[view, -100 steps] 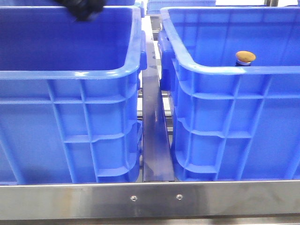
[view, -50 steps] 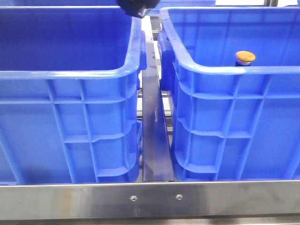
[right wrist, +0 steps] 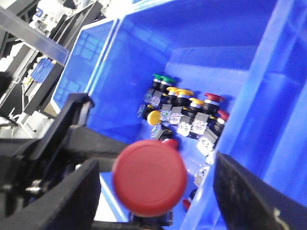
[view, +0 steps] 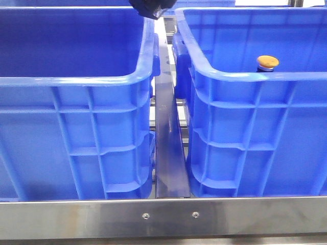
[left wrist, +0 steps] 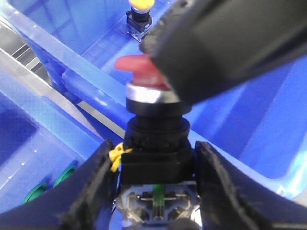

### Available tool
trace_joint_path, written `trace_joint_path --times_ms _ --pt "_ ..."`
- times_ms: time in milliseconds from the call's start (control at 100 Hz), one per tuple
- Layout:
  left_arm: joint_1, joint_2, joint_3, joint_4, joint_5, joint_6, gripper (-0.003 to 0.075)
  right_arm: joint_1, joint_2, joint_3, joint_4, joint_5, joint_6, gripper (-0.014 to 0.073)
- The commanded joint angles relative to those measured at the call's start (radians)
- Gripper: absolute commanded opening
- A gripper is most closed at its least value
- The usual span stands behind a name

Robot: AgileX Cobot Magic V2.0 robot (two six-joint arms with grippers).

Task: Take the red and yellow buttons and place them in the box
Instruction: 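Grasp the red button cap with the right gripper, open left gripper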

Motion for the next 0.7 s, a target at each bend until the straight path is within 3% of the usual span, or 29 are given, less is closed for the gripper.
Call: trace_joint_path --times_ms 0,110,330,440,510,610,690 --pt "-0.008 -0.037 -0.035 -0.011 -0.077 0.0 0.013 0.0 -0.022 -0.037 0.074 0.014 -0.003 0.052" --pt "-0.008 -0.037 -0.035 -0.011 -0.077 0.0 0.013 0.0 -0.019 -0.037 0.074 0.017 -0.003 0.0497" --pt "-0.008 -0.037 -0.035 -0.011 -0.077 0.0 0.0131 0.0 -0.019 -0.037 0.074 0.042 -0.003 0.0182" --pt "-0.008 -0.037 -0.035 -0.011 -0.077 0.005 0.0147 0.0 -0.019 -0.037 0.074 0.042 -0.004 0.015" --pt "-0.008 -0.037 -0.035 -0.011 -0.073 0.026 0.0232 0.0 -0.019 -0.037 0.074 0.042 -0.004 0.015" --pt "-0.008 -0.037 -0.035 -0.011 -0.073 0.026 0.0489 -0.003 -0.019 -0.038 0.074 0.041 -0.004 0.015" --pt "-0.008 -0.038 -0.035 -0.011 -0.073 0.026 0.0627 -0.008 -0.02 -0.05 0.064 0.029 -0.01 0.015"
